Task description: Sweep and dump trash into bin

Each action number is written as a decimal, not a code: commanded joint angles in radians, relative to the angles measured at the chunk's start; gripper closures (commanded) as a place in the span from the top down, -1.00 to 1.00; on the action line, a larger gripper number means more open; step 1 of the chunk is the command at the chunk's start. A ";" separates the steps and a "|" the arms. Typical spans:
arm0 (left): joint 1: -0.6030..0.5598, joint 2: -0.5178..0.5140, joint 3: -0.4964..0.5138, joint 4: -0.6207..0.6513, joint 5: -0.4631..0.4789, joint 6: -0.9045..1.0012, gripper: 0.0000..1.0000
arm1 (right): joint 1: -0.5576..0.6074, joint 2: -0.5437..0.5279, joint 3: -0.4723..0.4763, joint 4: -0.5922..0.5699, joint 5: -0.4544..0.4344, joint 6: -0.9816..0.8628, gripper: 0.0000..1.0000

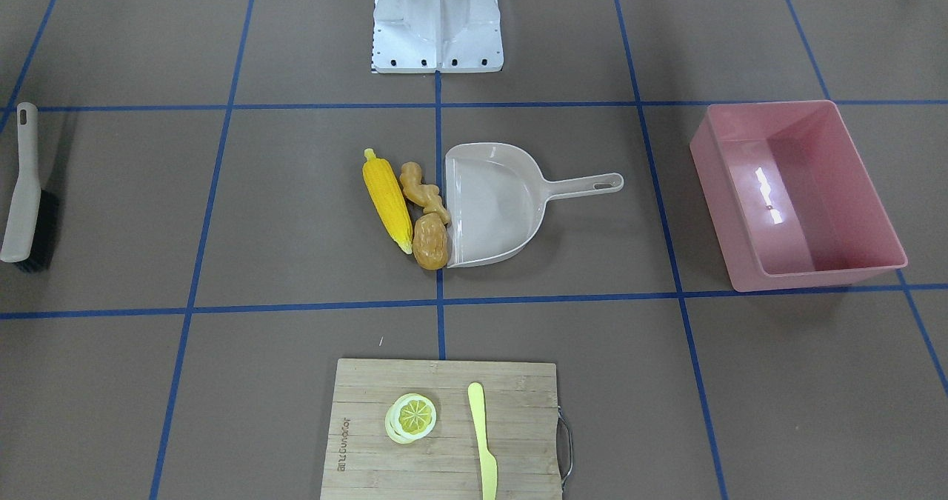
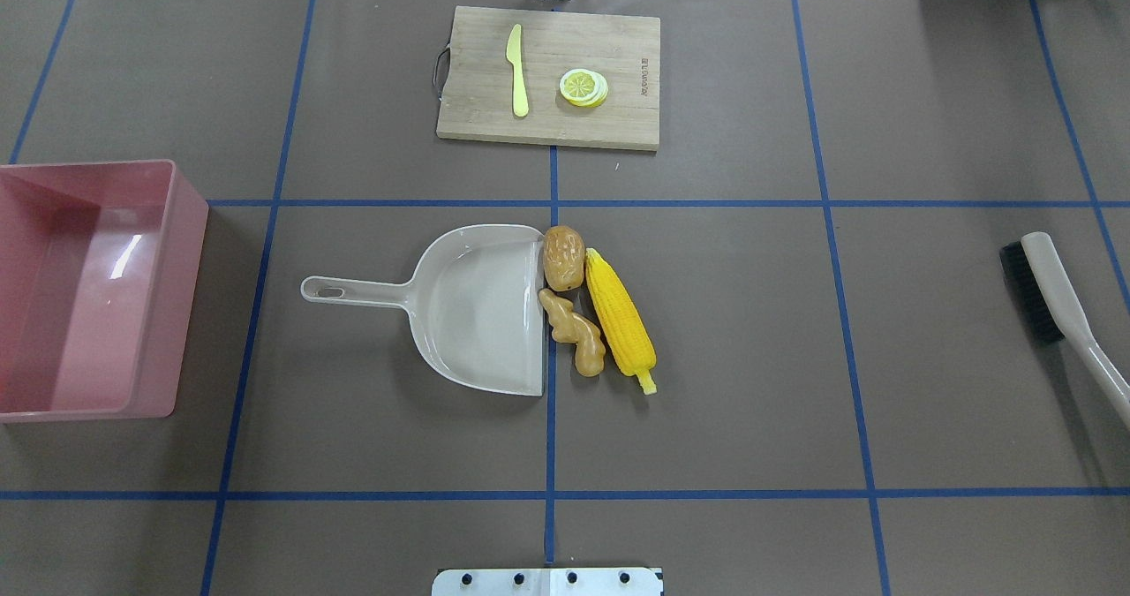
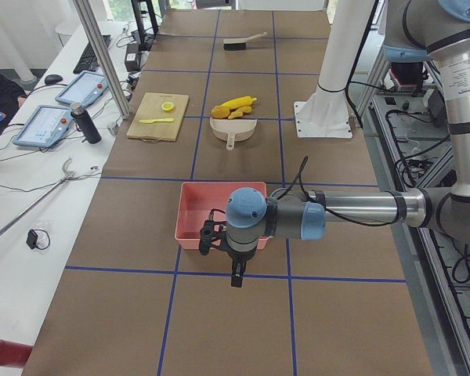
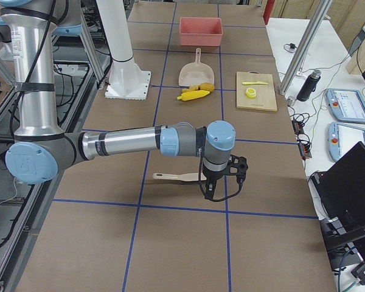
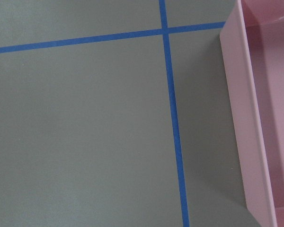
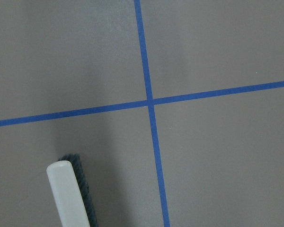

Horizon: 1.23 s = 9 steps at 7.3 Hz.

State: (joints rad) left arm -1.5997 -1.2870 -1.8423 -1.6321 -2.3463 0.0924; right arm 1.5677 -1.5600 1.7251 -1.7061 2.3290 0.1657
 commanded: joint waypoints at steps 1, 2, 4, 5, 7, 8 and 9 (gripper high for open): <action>0.001 0.000 0.000 0.000 0.001 0.000 0.99 | 0.000 -0.006 0.005 0.000 0.001 -0.002 1.00; 0.000 0.000 0.000 0.000 0.001 0.000 0.99 | 0.000 -0.006 0.004 0.000 0.000 -0.006 1.00; 0.003 -0.001 -0.024 0.000 -0.001 0.001 0.99 | 0.000 -0.006 0.005 0.000 0.000 -0.006 1.00; 0.006 -0.003 -0.038 -0.002 -0.001 0.000 0.99 | 0.000 -0.006 0.005 0.000 -0.002 -0.006 1.00; 0.048 -0.029 -0.069 -0.002 -0.001 0.000 0.99 | 0.000 -0.015 0.005 0.000 -0.005 -0.008 1.00; 0.088 -0.059 -0.090 -0.003 -0.001 -0.008 0.99 | 0.000 -0.028 0.007 0.000 -0.003 -0.006 1.00; 0.143 -0.117 -0.104 -0.002 -0.022 -0.011 0.99 | 0.000 -0.025 0.025 0.002 -0.003 -0.008 1.00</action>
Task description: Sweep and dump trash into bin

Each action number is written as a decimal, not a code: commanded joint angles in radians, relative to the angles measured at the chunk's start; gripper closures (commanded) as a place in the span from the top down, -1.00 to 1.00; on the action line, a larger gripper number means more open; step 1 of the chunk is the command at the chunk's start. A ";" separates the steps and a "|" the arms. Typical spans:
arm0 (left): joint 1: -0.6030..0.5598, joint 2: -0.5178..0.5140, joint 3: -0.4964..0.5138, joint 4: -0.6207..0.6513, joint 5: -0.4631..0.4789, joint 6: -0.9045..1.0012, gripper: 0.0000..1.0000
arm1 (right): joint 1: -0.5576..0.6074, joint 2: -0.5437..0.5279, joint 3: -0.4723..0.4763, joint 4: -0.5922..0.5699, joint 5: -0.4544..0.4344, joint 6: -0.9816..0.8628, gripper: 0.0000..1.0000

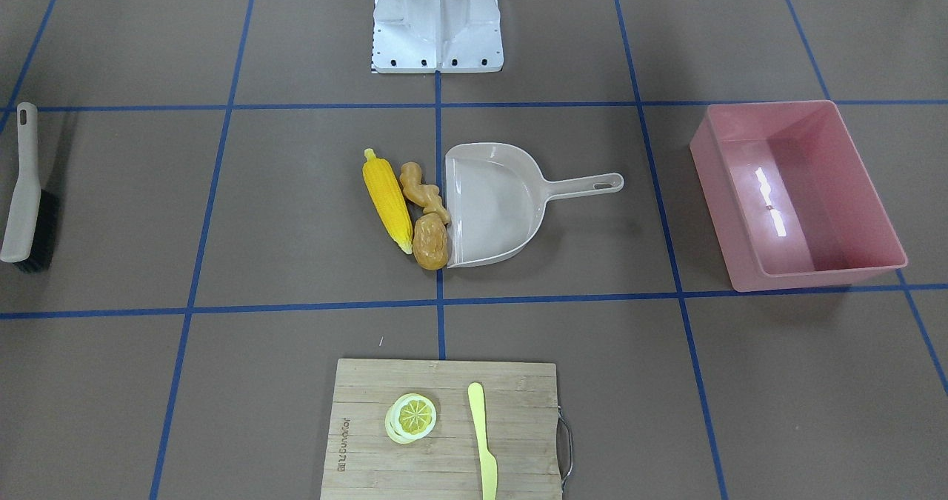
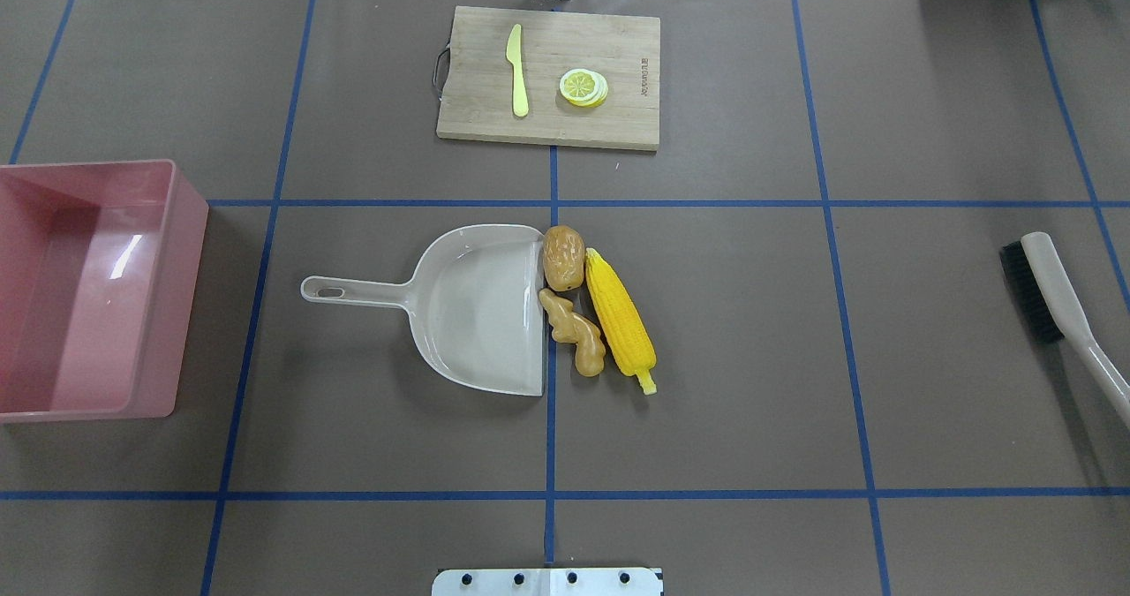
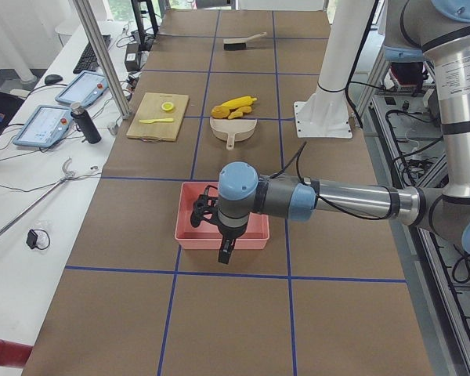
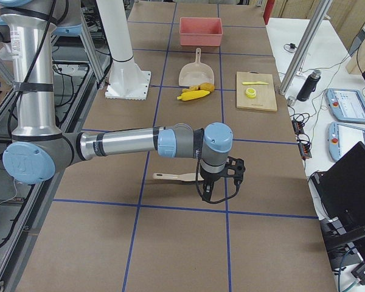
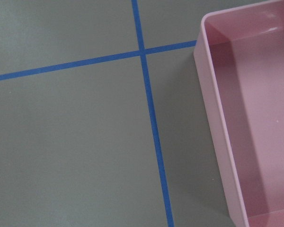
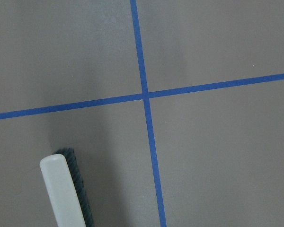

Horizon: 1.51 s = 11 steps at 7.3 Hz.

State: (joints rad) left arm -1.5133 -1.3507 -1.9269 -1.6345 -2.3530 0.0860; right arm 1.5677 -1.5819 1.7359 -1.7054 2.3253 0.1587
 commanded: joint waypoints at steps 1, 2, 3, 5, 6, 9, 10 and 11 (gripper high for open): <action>0.156 -0.161 -0.017 0.001 -0.017 -0.005 0.99 | 0.000 -0.012 0.031 0.000 0.003 -0.004 1.00; 0.257 -0.286 -0.011 0.002 -0.017 -0.005 0.99 | 0.000 -0.020 0.030 0.000 0.003 0.001 1.00; 0.333 -0.391 -0.001 0.002 -0.017 -0.006 0.99 | -0.002 -0.029 0.027 0.016 0.003 0.007 1.00; 0.524 -0.557 0.009 -0.004 0.021 0.000 0.99 | -0.005 -0.053 0.016 0.101 -0.001 0.015 1.00; 0.589 -0.633 0.022 -0.028 0.094 0.001 0.99 | -0.005 -0.075 0.028 0.102 0.008 0.015 1.00; 0.637 -0.625 0.008 -0.119 0.124 0.009 0.99 | -0.075 -0.203 0.169 0.102 0.034 0.084 1.00; 0.639 -0.634 0.011 -0.119 0.126 0.009 0.99 | -0.098 -0.229 0.197 0.102 0.042 0.117 1.00; 0.639 -0.636 0.000 -0.119 0.126 0.021 0.99 | -0.130 -0.275 0.230 0.105 0.055 0.134 1.00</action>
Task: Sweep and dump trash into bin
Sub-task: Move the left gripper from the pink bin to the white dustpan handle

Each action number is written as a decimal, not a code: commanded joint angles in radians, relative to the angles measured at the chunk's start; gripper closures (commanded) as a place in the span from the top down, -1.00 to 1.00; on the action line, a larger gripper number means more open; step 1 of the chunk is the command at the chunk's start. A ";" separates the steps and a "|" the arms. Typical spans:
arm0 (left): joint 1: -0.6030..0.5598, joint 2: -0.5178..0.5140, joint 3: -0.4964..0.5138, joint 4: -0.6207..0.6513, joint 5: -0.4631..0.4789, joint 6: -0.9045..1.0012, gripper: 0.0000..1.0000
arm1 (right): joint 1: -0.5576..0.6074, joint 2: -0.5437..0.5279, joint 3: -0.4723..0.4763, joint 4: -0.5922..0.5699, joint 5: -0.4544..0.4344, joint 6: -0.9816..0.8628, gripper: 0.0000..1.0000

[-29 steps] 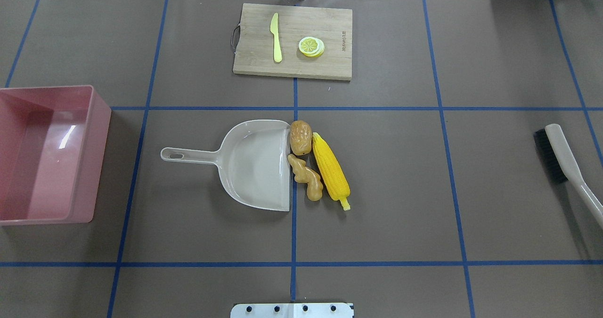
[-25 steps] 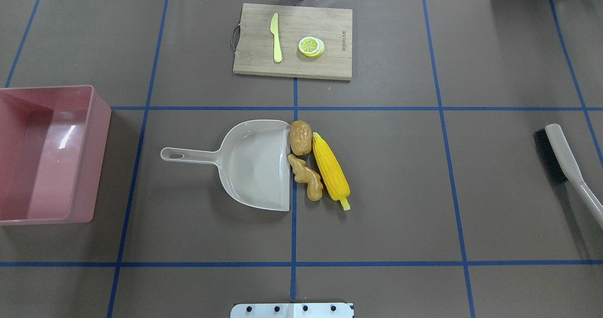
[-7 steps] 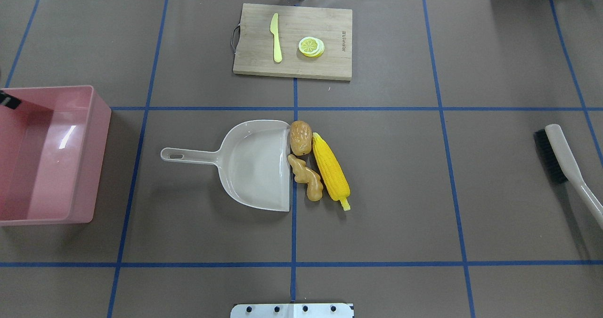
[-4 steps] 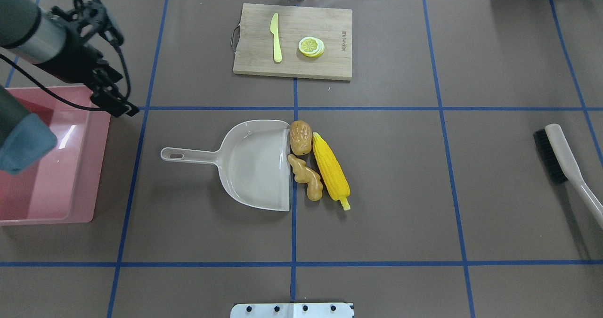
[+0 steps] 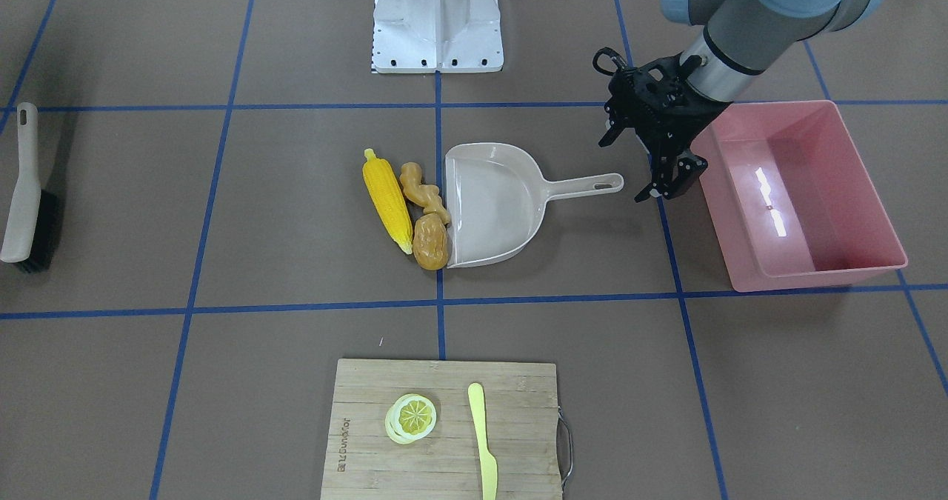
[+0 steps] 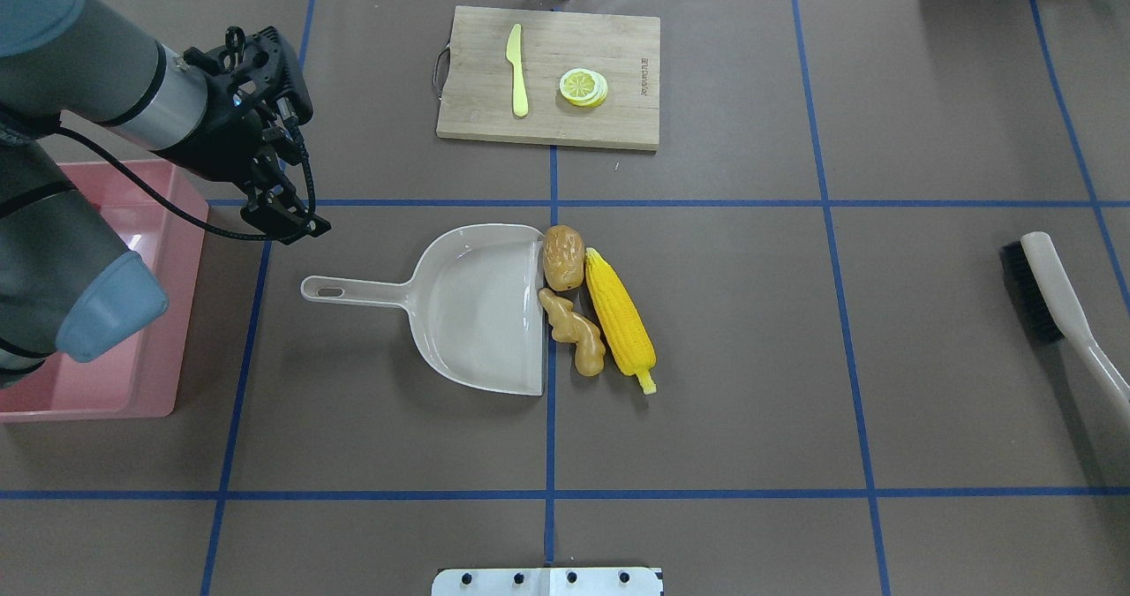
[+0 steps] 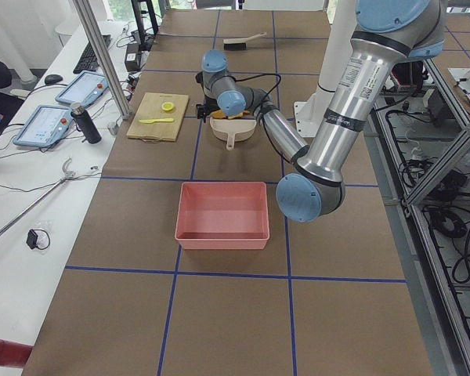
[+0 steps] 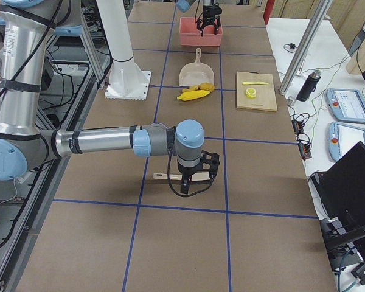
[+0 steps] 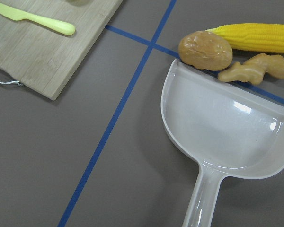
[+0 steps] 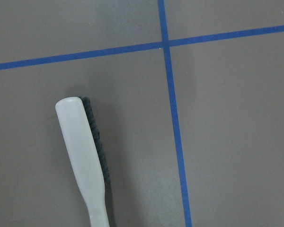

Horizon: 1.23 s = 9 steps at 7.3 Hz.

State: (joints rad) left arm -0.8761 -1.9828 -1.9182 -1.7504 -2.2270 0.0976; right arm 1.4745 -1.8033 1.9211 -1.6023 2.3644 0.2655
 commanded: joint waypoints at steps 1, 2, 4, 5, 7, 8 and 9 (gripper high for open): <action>0.002 0.001 -0.021 -0.006 0.000 0.014 0.99 | -0.071 -0.079 0.044 0.046 0.016 0.032 1.00; 0.002 -0.002 -0.025 -0.006 0.000 0.083 0.99 | -0.104 -0.102 0.045 0.120 0.018 0.037 1.00; 0.002 0.002 -0.042 -0.021 0.001 0.201 0.99 | -0.189 -0.130 0.013 0.255 -0.013 0.081 1.00; 0.003 0.004 -0.042 -0.096 0.012 0.200 0.99 | -0.230 -0.133 0.012 0.313 -0.022 0.171 1.00; 0.032 0.077 -0.036 -0.312 0.085 0.202 0.99 | -0.305 -0.137 0.007 0.393 -0.055 0.249 1.00; 0.038 0.128 -0.029 -0.399 0.083 0.197 0.99 | -0.348 -0.137 0.006 0.422 -0.086 0.276 1.00; 0.075 0.169 -0.012 -0.485 0.101 0.197 0.99 | -0.384 -0.137 0.006 0.423 -0.092 0.303 1.00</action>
State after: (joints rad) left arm -0.8326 -1.8705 -1.9449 -2.1243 -2.1427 0.2959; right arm 1.1388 -1.9399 1.9276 -1.1961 2.2903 0.5315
